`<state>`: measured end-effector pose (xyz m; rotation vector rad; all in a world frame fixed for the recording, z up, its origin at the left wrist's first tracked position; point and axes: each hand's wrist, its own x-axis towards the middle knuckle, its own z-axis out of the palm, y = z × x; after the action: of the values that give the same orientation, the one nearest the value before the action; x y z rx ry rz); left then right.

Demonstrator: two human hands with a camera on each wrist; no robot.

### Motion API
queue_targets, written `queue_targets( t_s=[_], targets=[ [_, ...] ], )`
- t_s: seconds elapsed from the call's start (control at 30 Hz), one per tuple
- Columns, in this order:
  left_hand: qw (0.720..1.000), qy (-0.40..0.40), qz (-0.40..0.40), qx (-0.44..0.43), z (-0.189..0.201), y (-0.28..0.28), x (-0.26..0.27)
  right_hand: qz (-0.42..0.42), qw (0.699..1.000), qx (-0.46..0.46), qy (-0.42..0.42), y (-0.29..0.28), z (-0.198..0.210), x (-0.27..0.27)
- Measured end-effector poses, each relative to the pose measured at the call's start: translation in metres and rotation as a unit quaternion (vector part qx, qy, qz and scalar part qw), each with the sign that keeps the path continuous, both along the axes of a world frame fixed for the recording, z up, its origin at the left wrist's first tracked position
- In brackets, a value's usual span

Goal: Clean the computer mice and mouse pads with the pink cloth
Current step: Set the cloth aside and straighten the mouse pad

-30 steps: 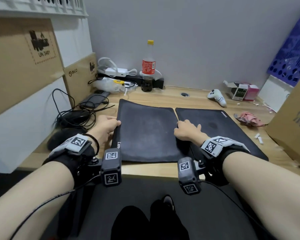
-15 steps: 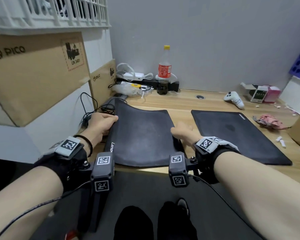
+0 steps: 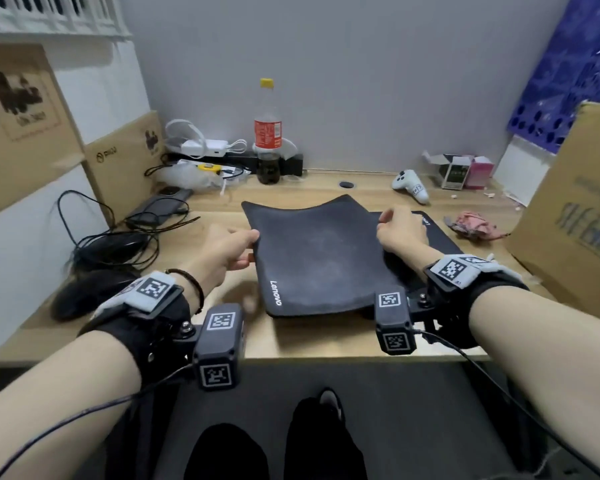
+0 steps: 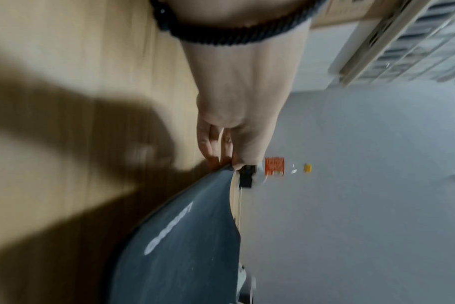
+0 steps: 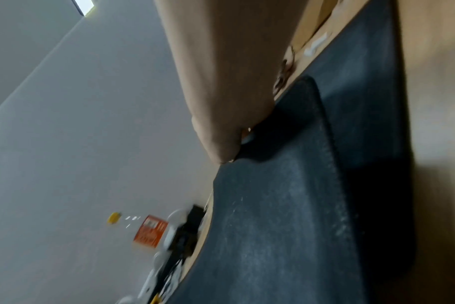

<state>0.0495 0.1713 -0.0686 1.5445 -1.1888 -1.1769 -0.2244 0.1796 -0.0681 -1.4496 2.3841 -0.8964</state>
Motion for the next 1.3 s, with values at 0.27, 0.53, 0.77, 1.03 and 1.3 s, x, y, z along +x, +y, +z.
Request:
queue_targets(
  t_s=[0.27, 0.53, 0.77, 1.03, 1.3],
  targets=[
    [0.989, 0.06, -0.126, 0.043, -0.019, -0.006, -0.119, -0.112, 0.993, -0.033, 0.005, 0.023, -0.02, -0.114],
    [0.987, -0.091, -0.132, -0.017, -0.044, -0.034, -0.13, -0.127, 0.991, -0.023, 0.02, 0.005, -0.036, -0.14],
    [0.901, -0.378, -0.134, -0.165, -0.045, -0.039, -0.132, -0.084, 0.994, 0.066, 0.013, 0.002, -0.043, -0.136],
    [0.897, -0.389, -0.184, -0.098, -0.04, -0.046, -0.103, -0.122, 0.989, 0.052, -0.07, 0.004, -0.023, -0.101],
    [0.914, -0.362, -0.179, 0.041, -0.024, -0.055, -0.039, -0.014, 0.99, 0.029, -0.14, -0.011, -0.023, -0.02]
  ],
)
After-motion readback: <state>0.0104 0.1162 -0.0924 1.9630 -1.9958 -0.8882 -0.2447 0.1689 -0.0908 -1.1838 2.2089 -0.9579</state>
